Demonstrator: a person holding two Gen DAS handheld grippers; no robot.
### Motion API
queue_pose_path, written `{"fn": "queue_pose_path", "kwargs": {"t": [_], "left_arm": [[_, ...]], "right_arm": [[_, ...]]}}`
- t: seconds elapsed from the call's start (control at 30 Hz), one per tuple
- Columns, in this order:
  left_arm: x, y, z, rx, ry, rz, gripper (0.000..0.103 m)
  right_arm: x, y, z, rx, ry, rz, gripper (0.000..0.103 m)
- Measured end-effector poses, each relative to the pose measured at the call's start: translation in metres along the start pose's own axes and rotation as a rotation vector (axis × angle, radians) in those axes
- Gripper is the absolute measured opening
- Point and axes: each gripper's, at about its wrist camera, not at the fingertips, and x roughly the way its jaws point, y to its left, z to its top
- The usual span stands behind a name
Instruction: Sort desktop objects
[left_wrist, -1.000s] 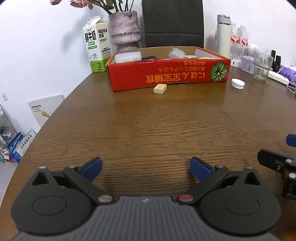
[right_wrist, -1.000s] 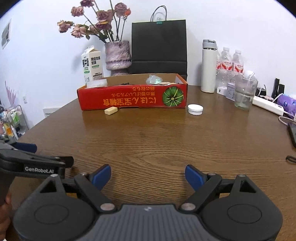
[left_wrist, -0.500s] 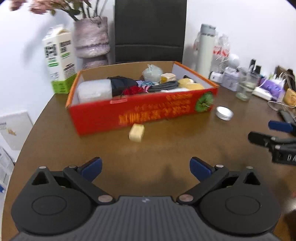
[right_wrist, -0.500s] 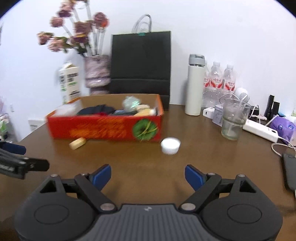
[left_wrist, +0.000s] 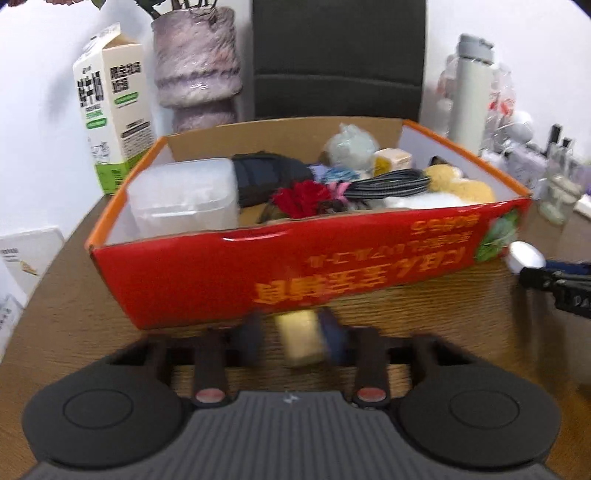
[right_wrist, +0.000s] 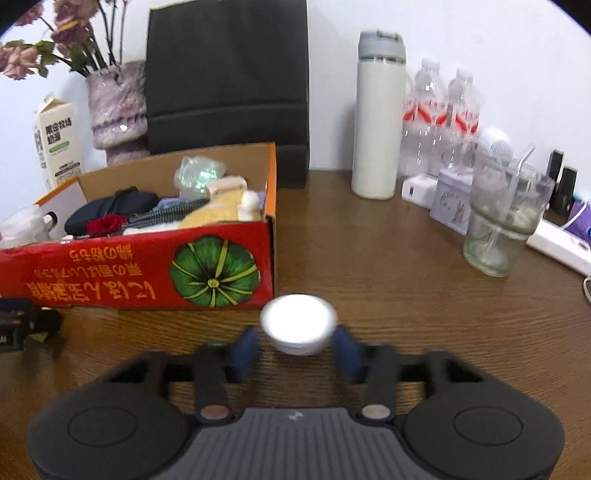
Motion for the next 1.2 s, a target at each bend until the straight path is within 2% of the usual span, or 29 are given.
{"fn": "queue_pose_path", "kwargs": {"t": [0.07, 0.17, 0.33, 0.4, 0.43, 0.47, 0.5, 0.57, 0.67, 0.77, 0.8, 0.83, 0.87, 1.03, 1.13, 1.2], "left_arm": [[-0.007, -0.006, -0.005, 0.026, -0.011, 0.03, 0.022], [-0.02, -0.013, -0.014, 0.032, -0.02, 0.025, 0.022], [-0.059, -0.015, -0.032, -0.017, -0.074, 0.02, 0.022], [-0.078, -0.013, -0.043, -0.051, -0.101, 0.024, 0.022], [-0.085, -0.013, -0.05, -0.06, -0.117, 0.027, 0.022], [-0.092, -0.014, -0.056, -0.059, -0.13, 0.026, 0.022], [-0.095, -0.015, -0.061, -0.05, -0.131, 0.02, 0.022], [-0.093, -0.016, -0.064, -0.051, -0.11, 0.008, 0.022], [-0.092, -0.012, -0.061, -0.067, -0.114, -0.012, 0.022], [-0.09, -0.006, -0.062, -0.096, -0.108, -0.027, 0.022], [-0.09, -0.005, -0.063, -0.105, -0.109, -0.029, 0.022], [-0.09, -0.003, -0.063, -0.113, -0.107, -0.032, 0.022], [-0.089, -0.002, -0.063, -0.122, -0.1, -0.037, 0.022], [-0.086, 0.0, -0.063, -0.14, -0.082, -0.038, 0.022], [-0.093, -0.003, -0.065, -0.122, -0.122, -0.021, 0.022], [-0.104, -0.007, -0.069, -0.099, -0.179, 0.031, 0.022]], "right_arm": [[-0.005, 0.004, -0.003, -0.021, -0.012, -0.006, 0.023], [-0.01, 0.005, -0.005, -0.021, -0.014, 0.001, 0.005], [-0.027, 0.013, -0.012, -0.061, -0.043, 0.076, 0.005], [-0.037, 0.014, -0.015, -0.081, -0.039, 0.083, 0.008], [-0.045, 0.011, -0.018, -0.072, -0.055, 0.081, 0.012], [-0.051, 0.007, -0.02, -0.053, -0.07, 0.074, 0.026], [-0.054, 0.002, -0.022, -0.038, -0.082, 0.068, 0.054], [-0.052, -0.005, -0.02, -0.021, -0.103, 0.066, 0.079], [-0.031, -0.009, -0.004, -0.014, -0.079, 0.067, 0.076], [0.0, -0.004, 0.008, -0.055, -0.024, 0.031, 0.073], [0.009, -0.002, 0.011, -0.062, -0.006, 0.018, 0.061], [0.015, -0.002, 0.013, -0.055, 0.008, 0.03, 0.054], [0.015, -0.006, 0.015, -0.02, 0.004, 0.061, 0.039], [-0.003, -0.003, 0.002, -0.028, 0.001, 0.09, 0.039], [-0.026, 0.003, -0.013, -0.025, 0.005, 0.091, 0.039], [-0.057, 0.011, -0.025, -0.019, -0.037, 0.104, 0.039]]}}
